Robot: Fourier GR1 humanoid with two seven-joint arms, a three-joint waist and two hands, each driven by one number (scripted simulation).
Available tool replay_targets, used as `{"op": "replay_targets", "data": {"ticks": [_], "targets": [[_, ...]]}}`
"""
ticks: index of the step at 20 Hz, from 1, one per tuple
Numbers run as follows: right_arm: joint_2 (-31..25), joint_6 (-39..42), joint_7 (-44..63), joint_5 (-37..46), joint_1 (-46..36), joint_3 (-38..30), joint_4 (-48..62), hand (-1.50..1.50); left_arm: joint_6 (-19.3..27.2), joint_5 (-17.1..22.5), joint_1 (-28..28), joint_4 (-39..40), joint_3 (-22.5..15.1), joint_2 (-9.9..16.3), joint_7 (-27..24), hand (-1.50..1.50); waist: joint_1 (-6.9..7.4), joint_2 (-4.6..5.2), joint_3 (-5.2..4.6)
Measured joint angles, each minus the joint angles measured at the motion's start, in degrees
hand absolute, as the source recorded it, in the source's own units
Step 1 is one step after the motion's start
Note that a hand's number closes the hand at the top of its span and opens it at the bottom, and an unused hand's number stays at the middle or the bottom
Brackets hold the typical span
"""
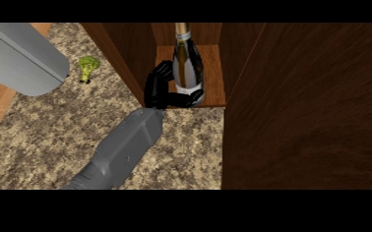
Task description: Pick up the wine, place it into the cabinet and close the cabinet
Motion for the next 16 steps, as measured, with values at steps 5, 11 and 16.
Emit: {"op": "replay_targets", "data": {"ticks": [5, 11, 16], "targets": [[-0.8, 0.6, -0.4, -1.1, -0.3, -1.2, 0.4, -1.50, 0.9, 0.9, -3.5, 4.1, 0.7, 0.0, 1.3, 1.50, -0.22, 0.18, -0.02], [-0.6, 0.6, -0.5, -1.0, -1.2, -0.6, 1.1, -1.50, -0.1, 1.8, -6.0, 9.0, 1.6, 0.0, 1.4, 1.50, -0.81, 0.23, 0.01], [-1.1, 0.9, 0.6, -1.8, -0.3, -0.6, -0.9, -1.50, -1.8, 1.9, -7.2, 12.8, 3.2, 0.0, -0.7, 1.50, -1.18, 0.25, 0.03]]}}
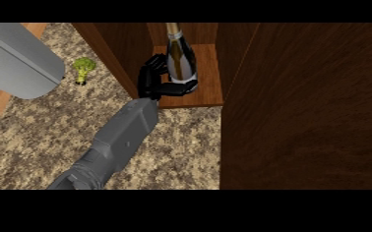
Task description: Pick up the wine, place it into the cabinet and close the cabinet
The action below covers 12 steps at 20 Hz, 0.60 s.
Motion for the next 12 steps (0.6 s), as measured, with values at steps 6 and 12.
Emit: {"op": "replay_targets", "data": {"ticks": [6, 12], "targets": [[0.8, 0.3, -1.7, 1.5, 0.4, 0.7, 1.2, -1.50, -1.0, -0.1, -0.7, 1.2, 1.2, -0.1, -3.6, 1.50, -0.20, 0.29, -0.18], [0.5, 0.4, -2.1, 2.0, 0.2, 0.3, 1.7, -1.50, -1.8, -0.7, -0.6, 0.4, 1.5, -0.1, -6.1, -1.50, 0.09, 0.54, -0.52]]}}
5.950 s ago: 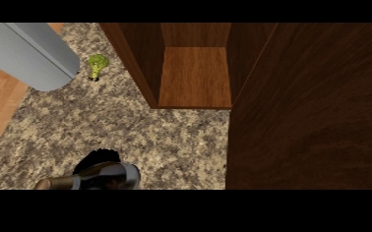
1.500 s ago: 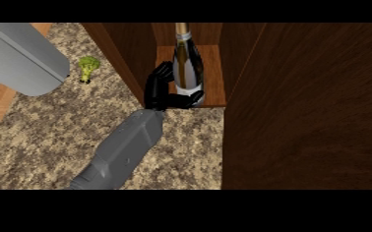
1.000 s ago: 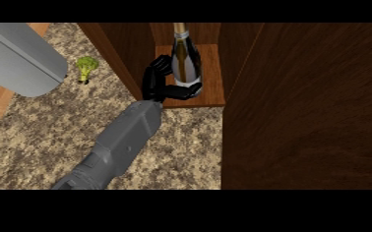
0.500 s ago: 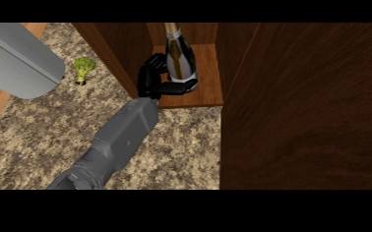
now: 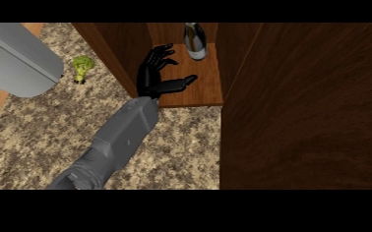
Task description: Pick up the wine, place it into the cabinet and close the cabinet
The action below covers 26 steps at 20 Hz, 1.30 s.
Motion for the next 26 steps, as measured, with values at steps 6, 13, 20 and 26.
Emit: {"op": "replay_targets", "data": {"ticks": [6, 13, 20, 26], "targets": [[0.1, -0.8, 0.5, 0.9, -0.5, 0.1, -0.3, -1.50, -0.7, -1.2, 1.1, -3.0, -1.1, 0.0, -2.0, -1.50, 0.83, -0.08, -0.21], [-0.1, -0.8, 1.6, 0.2, 1.7, -0.1, -3.0, -1.50, 2.6, -3.0, 4.6, -9.8, -3.2, 0.1, -1.7, -1.50, 2.21, -0.88, 0.02], [-0.4, -1.4, 3.4, -0.8, 2.1, -0.7, -4.5, -1.50, 6.5, -6.9, 13.6, -27.4, -8.5, 3.2, 3.2, -1.50, 4.08, -1.89, 0.43], [0.3, -2.4, 4.5, 0.2, 1.8, 0.7, -5.7, -1.50, 12.1, -10.1, 23.8, -50.3, -14.2, 9.8, 10.7, -1.50, 4.62, -2.15, 0.60]]}}
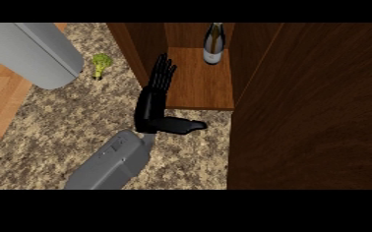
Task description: Pick up the wine, place it into the cabinet and close the cabinet
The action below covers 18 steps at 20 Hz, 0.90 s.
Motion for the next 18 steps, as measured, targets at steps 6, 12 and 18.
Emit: {"op": "replay_targets", "data": {"ticks": [6, 12, 18], "targets": [[0.2, -0.3, -0.5, 0.5, -1.5, 0.2, 1.1, -1.50, 5.7, -3.1, 10.7, -23.0, -2.6, 8.6, 6.2, -1.50, -0.46, 0.25, 0.02], [-1.3, 0.7, 1.5, 0.2, -1.5, 0.9, -0.9, 1.50, 11.3, -7.7, 18.3, -38.0, -4.2, 11.3, 10.5, -1.50, -1.20, 0.45, 0.03], [-6.0, 7.6, 2.6, -0.3, -0.7, 3.8, -1.8, 1.50, 11.8, -8.9, 26.1, -47.2, -1.9, 17.2, 10.8, -1.50, -0.99, 0.46, 0.01]]}}
